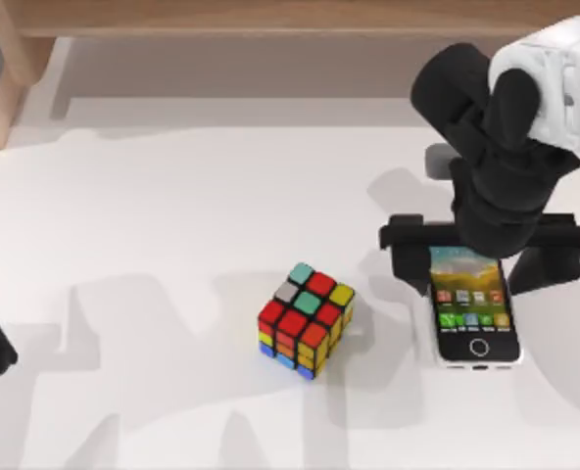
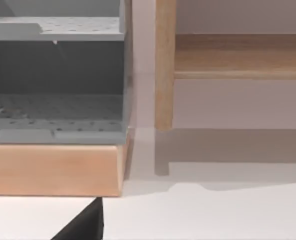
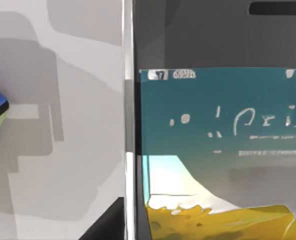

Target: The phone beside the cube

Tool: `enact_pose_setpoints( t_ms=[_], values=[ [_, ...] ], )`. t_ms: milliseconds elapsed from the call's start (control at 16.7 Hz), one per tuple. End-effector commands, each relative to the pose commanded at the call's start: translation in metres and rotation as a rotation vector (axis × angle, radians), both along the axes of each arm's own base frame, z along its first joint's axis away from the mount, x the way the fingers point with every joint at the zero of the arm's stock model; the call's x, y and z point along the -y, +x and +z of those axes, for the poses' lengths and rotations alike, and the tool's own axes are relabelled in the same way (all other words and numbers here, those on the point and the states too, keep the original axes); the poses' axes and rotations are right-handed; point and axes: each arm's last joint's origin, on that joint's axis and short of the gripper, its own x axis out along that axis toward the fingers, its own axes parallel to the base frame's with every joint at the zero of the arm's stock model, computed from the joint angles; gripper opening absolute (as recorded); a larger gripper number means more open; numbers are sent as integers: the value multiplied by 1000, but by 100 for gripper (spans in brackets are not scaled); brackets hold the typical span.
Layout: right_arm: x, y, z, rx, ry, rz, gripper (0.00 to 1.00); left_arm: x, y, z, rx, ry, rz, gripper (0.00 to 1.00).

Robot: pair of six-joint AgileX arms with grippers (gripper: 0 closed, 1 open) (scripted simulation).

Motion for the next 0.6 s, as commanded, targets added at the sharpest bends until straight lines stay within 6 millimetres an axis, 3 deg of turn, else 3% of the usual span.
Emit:
enact_pose_setpoints(
  t_ms=[600],
  values=[
    [-1, 4, -4, 20, 15, -5, 0, 0, 0, 0, 0, 0, 0, 100]
  ],
)
